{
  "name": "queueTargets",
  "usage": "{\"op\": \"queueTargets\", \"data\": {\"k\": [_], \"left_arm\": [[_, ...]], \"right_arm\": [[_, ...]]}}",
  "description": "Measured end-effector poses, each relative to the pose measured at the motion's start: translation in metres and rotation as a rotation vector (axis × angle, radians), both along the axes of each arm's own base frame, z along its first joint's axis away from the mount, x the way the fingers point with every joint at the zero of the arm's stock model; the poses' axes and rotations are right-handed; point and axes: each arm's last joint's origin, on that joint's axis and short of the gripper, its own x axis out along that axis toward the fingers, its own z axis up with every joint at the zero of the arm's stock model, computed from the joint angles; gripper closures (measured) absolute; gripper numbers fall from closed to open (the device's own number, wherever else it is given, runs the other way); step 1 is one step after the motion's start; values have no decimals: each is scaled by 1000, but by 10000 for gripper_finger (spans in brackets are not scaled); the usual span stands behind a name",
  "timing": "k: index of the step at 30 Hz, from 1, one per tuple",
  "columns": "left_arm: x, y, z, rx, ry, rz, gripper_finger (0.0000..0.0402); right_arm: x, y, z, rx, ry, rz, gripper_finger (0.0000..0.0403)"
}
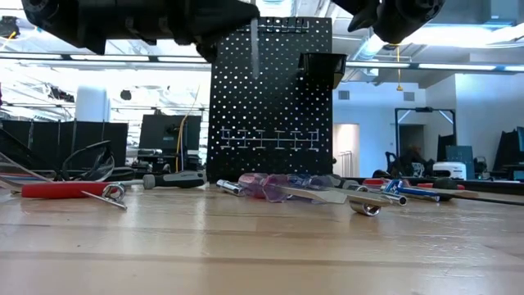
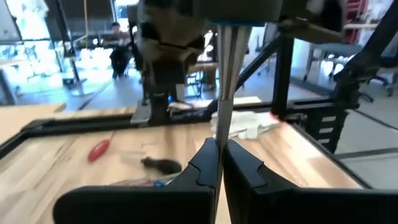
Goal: Hang tools onto peg board
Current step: Hang the blue screwdriver on the pegboard
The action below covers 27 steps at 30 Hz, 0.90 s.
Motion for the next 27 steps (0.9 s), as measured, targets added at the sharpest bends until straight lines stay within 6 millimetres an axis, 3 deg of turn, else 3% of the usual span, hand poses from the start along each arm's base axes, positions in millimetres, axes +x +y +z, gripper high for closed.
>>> {"op": "queueTargets", "data": {"k": [5, 11, 19, 27], "left_arm": [[-9, 2, 2, 4, 111, 2, 401], [-25, 4, 5, -5, 242, -14, 401], [-46, 0, -11, -75, 311, -305, 401], [-44, -2, -25, -103, 383, -376, 401]], "right_arm": [[1, 0, -2, 23, 70, 15, 145], [-11, -1, 15, 0, 268, 12, 145], [-36, 1, 32, -66, 468, 197, 143], [-18, 3, 17, -72, 459, 206, 143]]}}
